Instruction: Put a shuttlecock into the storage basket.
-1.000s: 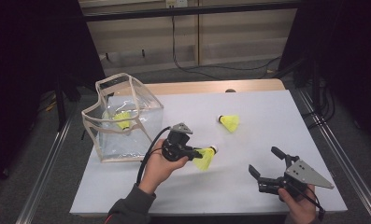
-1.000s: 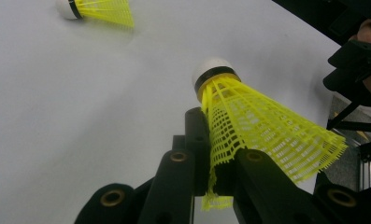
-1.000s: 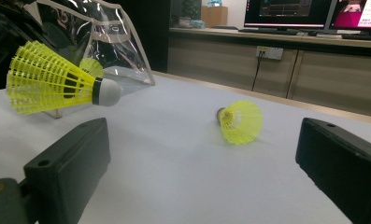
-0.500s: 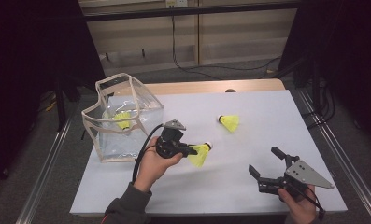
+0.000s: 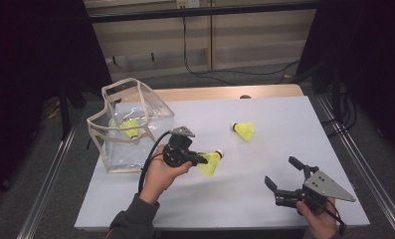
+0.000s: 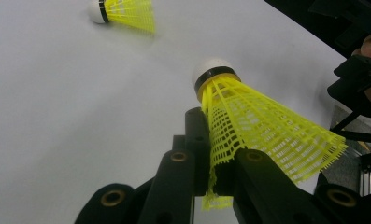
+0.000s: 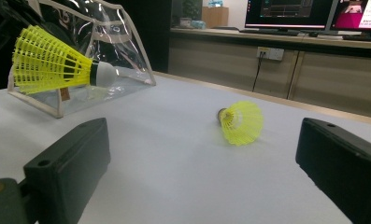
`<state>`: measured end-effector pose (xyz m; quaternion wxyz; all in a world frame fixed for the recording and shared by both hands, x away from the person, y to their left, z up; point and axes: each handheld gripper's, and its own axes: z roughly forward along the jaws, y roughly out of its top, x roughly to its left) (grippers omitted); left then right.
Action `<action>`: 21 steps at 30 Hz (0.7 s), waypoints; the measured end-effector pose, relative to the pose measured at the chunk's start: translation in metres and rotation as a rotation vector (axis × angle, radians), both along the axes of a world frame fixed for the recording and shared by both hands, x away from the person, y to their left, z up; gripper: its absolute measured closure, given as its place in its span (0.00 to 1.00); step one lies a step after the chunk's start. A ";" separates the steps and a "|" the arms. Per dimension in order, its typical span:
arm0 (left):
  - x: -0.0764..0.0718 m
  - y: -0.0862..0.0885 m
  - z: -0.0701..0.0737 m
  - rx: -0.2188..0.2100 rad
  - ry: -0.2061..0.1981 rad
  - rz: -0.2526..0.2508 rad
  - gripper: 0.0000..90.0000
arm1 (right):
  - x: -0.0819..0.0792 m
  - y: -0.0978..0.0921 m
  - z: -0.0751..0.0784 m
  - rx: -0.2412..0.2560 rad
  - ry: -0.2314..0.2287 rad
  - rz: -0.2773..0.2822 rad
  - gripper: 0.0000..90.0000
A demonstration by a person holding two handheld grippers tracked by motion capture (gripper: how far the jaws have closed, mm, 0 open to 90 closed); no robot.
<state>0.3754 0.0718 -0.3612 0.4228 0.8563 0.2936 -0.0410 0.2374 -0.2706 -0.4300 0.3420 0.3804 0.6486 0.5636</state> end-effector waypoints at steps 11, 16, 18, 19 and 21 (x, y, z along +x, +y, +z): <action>0.001 0.004 0.002 0.001 0.009 0.013 0.98 | 0.000 0.000 0.000 0.003 0.004 -0.001 0.03; 0.001 0.006 0.005 0.002 0.006 0.014 0.98 | 0.000 -0.001 0.000 0.003 0.002 -0.001 0.03; 0.001 0.006 0.006 0.003 0.008 0.013 0.98 | -0.001 -0.001 0.000 0.005 0.002 -0.001 0.03; 0.000 0.006 0.006 0.004 0.008 0.014 0.98 | -0.001 -0.001 0.000 0.005 0.002 -0.001 0.03; 0.000 0.007 0.007 0.010 0.007 0.013 0.98 | -0.001 0.000 0.000 0.004 0.003 -0.002 0.03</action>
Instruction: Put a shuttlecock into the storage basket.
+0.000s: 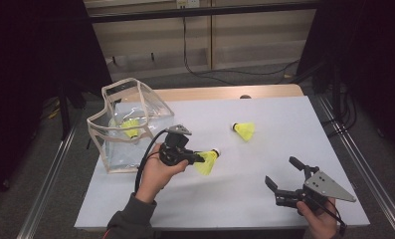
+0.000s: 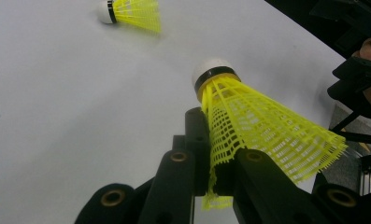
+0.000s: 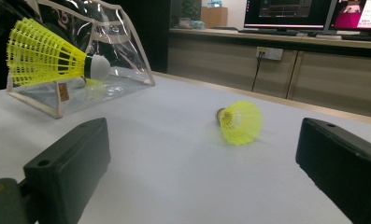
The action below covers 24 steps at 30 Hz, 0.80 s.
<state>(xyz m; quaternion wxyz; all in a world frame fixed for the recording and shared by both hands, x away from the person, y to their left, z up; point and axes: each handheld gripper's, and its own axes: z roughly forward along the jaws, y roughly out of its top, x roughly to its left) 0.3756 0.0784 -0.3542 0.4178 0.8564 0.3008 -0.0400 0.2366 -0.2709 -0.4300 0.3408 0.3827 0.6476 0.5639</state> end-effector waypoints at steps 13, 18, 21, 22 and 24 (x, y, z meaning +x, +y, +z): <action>0.002 0.008 0.007 0.007 0.007 0.015 0.98 | 0.000 -0.001 0.000 -0.001 0.001 -0.003 0.03; 0.002 0.008 0.012 0.013 0.002 0.018 0.98 | 0.000 -0.002 0.000 -0.001 -0.002 -0.005 0.03; 0.003 0.009 0.015 0.021 0.003 0.020 0.98 | 0.000 -0.002 0.000 -0.001 -0.001 -0.005 0.03; 0.003 0.009 0.015 0.017 0.009 0.020 0.98 | 0.000 -0.002 0.000 0.000 -0.001 -0.005 0.03; 0.004 0.009 0.016 0.026 0.008 0.023 0.98 | 0.000 -0.002 0.000 0.000 0.000 -0.006 0.03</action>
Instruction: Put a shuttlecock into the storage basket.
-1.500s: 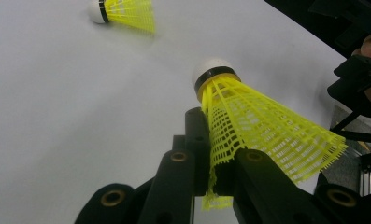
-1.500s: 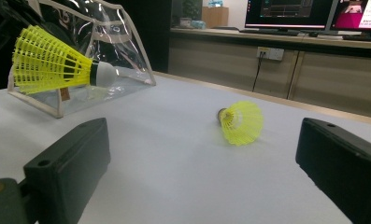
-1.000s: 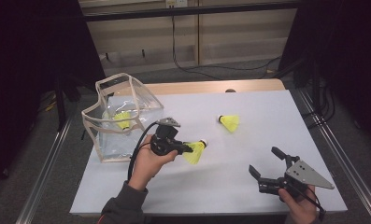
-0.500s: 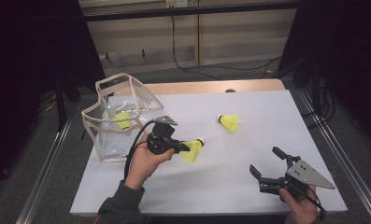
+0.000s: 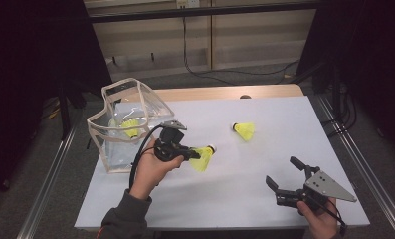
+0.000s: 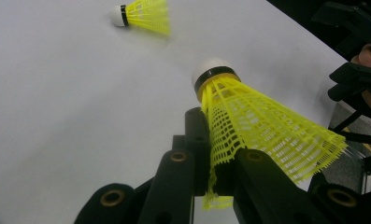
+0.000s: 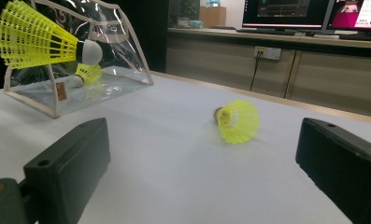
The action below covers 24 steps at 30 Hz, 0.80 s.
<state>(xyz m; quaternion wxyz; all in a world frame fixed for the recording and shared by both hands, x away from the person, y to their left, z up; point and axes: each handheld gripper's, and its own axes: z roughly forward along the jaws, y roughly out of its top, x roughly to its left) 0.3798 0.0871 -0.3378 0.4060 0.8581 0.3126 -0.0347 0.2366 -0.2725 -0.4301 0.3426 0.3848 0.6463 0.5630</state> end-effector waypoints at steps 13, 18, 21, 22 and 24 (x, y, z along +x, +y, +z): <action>0.004 0.003 0.012 0.017 -0.005 0.008 0.98 | 0.000 0.000 0.000 0.001 0.000 0.001 0.03; 0.005 0.005 0.019 0.033 -0.008 0.012 0.98 | 0.000 0.000 0.000 -0.001 -0.001 0.001 0.03; 0.006 0.007 0.022 0.035 -0.008 0.019 0.98 | 0.000 0.000 0.000 -0.002 0.000 0.000 0.03; 0.007 0.008 0.023 0.037 -0.008 0.018 0.98 | 0.000 0.000 0.000 0.000 -0.001 0.001 0.03; 0.008 0.009 0.024 0.039 -0.007 0.018 0.98 | 0.000 0.000 0.000 -0.001 -0.001 0.001 0.03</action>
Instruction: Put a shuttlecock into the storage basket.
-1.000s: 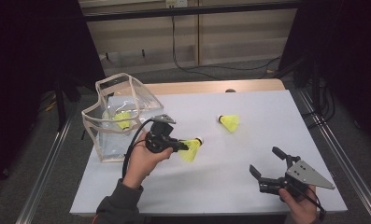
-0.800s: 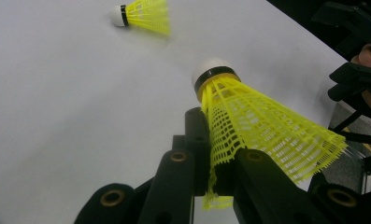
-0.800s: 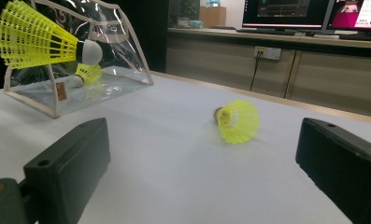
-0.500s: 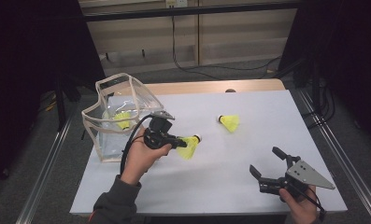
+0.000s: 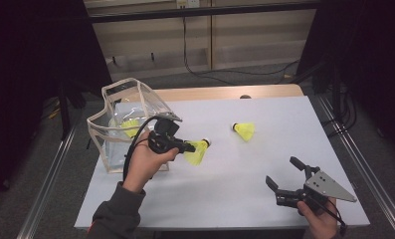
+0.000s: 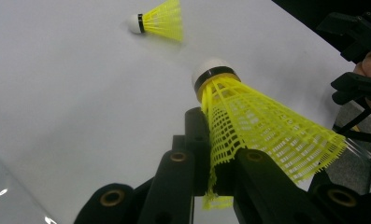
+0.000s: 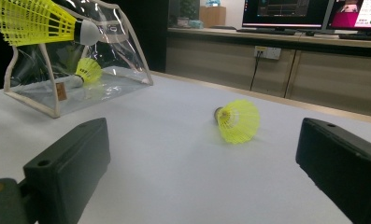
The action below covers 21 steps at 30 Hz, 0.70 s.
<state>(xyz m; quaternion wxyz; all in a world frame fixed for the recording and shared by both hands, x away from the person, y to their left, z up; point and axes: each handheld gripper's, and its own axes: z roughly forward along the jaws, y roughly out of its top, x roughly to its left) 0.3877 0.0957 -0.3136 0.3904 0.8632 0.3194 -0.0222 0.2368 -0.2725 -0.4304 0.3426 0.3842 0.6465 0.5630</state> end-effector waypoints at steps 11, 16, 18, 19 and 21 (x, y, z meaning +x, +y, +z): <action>0.003 0.003 0.009 0.011 0.003 0.006 0.98 | 0.000 0.000 0.000 0.000 0.000 0.001 0.03; 0.003 0.003 0.012 0.019 -0.001 0.006 0.98 | 0.000 0.000 0.000 0.001 0.004 0.000 0.03; 0.004 0.004 0.014 0.020 -0.002 0.007 0.98 | 0.000 0.000 0.000 0.000 0.004 -0.001 0.03; 0.004 0.004 0.015 0.022 -0.005 0.011 0.98 | 0.000 0.000 0.000 0.000 0.004 -0.001 0.03; 0.004 0.005 0.017 0.025 -0.007 0.013 0.98 | 0.000 0.000 0.000 0.000 0.005 0.000 0.03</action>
